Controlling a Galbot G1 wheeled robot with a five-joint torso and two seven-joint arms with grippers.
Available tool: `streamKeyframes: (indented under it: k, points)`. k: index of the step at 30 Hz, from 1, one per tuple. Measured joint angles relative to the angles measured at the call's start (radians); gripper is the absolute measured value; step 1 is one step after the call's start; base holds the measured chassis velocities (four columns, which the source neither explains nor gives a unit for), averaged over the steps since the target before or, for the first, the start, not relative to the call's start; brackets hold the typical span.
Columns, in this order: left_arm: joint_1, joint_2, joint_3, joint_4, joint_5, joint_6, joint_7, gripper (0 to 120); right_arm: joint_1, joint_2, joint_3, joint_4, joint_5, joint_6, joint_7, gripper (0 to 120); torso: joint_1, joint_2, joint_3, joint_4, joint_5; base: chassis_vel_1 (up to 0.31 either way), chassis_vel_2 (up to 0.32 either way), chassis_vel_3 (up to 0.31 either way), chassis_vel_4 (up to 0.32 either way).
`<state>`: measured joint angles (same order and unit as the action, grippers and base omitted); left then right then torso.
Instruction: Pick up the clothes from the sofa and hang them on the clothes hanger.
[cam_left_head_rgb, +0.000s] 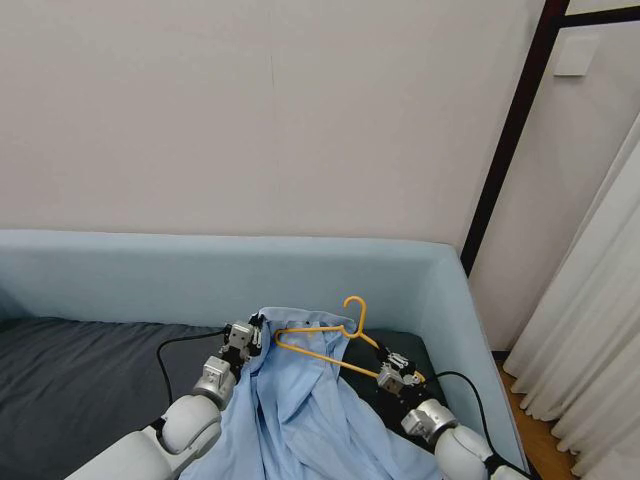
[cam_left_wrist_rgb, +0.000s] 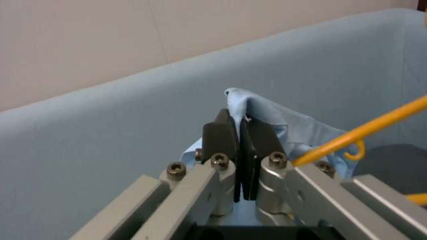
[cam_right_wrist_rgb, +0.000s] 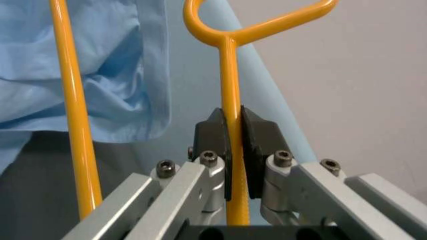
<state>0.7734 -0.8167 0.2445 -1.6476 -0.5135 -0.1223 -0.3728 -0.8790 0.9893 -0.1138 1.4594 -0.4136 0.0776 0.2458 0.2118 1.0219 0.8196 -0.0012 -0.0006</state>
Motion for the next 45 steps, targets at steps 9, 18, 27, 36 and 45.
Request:
streamKeyframes:
  k: [9,18,27,36,45]
  points:
    - [-0.087,-0.044,0.125,0.015,-0.018,0.034,-0.034,0,0.041,0.041,-0.049,0.008,-0.006,-0.034,0.015,4,0.0,0.0,0.0,-0.0001,0.0001,0.0,0.0,0.0,0.0]
    - [-0.138,-0.057,0.171,0.004,-0.037,0.057,-0.05,0,0.07,0.072,-0.083,-0.019,-0.014,-0.055,0.023,4,0.0,0.0,0.0,0.0002,0.0,0.0,0.0,0.0,0.0]
    - [-0.183,-0.073,0.215,-0.004,-0.051,0.076,-0.056,0,0.103,0.068,-0.14,0.009,0.003,-0.097,0.013,4,0.0,0.0,0.0,0.0,-0.0001,0.0,0.0,0.0,0.0]
    - [-0.141,-0.083,0.215,-0.042,-0.018,0.08,-0.052,0,0.155,0.066,-0.178,0.006,0.014,-0.125,0.004,4,0.0,0.0,0.0,0.0001,-0.0001,0.0,0.0,0.0,0.0]
    - [-0.113,-0.092,0.161,-0.051,0.004,0.064,-0.05,0,0.155,0.101,-0.193,-0.003,-0.024,-0.126,-0.023,4,0.0,0.0,0.0,0.0002,-0.0002,0.0,0.0,0.0,0.0]
